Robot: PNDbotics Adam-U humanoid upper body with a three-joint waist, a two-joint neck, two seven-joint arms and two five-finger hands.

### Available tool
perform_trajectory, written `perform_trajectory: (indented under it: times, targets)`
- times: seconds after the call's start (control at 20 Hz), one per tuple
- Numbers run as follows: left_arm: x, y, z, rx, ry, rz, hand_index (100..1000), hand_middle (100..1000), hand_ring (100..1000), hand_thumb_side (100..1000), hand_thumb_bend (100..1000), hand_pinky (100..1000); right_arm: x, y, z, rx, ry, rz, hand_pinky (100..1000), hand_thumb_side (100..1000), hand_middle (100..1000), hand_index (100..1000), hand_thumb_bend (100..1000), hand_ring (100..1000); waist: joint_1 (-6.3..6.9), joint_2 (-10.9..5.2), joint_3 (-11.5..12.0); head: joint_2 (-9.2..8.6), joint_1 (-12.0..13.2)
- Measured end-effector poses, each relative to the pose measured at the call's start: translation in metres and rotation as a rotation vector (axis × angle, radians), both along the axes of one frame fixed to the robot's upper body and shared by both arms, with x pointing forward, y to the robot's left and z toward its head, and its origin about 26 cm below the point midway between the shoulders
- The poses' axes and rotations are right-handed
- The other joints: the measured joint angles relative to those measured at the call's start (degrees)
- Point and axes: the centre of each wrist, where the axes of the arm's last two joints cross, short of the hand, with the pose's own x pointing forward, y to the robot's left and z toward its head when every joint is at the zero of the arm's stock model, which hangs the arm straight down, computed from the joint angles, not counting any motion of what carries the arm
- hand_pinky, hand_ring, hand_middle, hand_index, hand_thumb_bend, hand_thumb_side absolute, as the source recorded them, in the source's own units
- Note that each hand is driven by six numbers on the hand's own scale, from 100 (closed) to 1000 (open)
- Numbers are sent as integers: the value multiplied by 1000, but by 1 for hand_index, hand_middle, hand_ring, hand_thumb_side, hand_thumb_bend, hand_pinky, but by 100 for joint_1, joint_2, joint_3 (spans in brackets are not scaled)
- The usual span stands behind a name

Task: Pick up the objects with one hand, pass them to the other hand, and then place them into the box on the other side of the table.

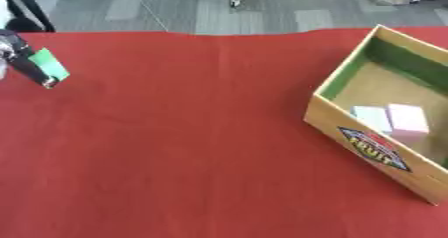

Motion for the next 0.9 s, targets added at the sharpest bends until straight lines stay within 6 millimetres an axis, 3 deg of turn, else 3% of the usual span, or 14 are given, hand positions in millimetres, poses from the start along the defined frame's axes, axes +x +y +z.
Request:
perform_trajectory:
  times: [0.25, 0.4, 0.9]
  targets:
    - [-3, -17, 11, 28, -32, -74, 511, 721, 787, 100, 210, 803, -2, -3, 4, 3, 2, 2, 899, 470, 842, 1000, 100, 1000, -39, -160, 101, 80, -95]
    - [-8, -31, 17, 51, -60, -135, 509, 711, 776, 100, 194, 798, 5, -1, 17, -5, -22, 28, 899, 470, 860, 1000, 100, 1000, -75, -284, 150, 155, -200]
    - [-37, -102, 33, 115, -160, -436, 515, 677, 742, 100, 141, 782, 65, 31, 121, -93, -232, 280, 903, 470, 880, 990, 100, 1000, -223, -685, 467, 417, -726]
